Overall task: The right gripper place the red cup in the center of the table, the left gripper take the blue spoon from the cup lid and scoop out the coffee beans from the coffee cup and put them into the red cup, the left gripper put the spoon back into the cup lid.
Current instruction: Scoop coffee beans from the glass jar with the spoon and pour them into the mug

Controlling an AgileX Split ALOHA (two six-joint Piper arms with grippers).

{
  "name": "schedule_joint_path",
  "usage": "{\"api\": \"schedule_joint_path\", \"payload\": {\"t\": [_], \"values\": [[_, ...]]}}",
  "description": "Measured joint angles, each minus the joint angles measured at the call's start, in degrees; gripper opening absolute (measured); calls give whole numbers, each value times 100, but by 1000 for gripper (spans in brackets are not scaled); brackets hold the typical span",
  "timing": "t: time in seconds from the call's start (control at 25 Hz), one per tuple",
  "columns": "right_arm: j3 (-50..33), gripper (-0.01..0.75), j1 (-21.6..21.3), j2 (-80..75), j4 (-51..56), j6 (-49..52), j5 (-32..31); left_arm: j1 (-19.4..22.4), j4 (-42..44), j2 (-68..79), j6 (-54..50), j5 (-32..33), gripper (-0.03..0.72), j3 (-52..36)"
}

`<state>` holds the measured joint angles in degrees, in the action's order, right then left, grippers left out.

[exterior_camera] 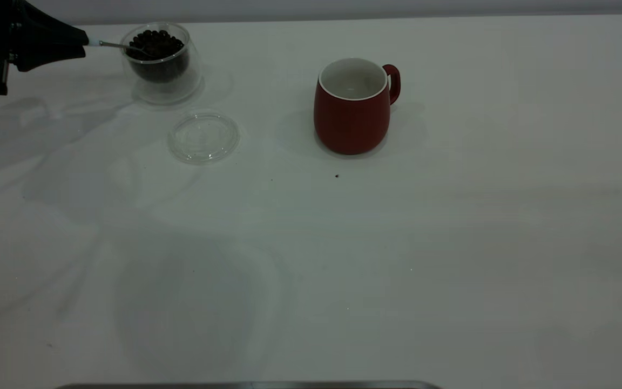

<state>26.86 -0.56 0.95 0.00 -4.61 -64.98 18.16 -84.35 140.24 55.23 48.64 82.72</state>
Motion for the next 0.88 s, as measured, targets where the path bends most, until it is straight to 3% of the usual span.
{"api": "schedule_joint_path", "payload": {"t": [0.88], "values": [[0,590,0,0,0,0,0,10,-339,0,-17,313,118,0]]}}
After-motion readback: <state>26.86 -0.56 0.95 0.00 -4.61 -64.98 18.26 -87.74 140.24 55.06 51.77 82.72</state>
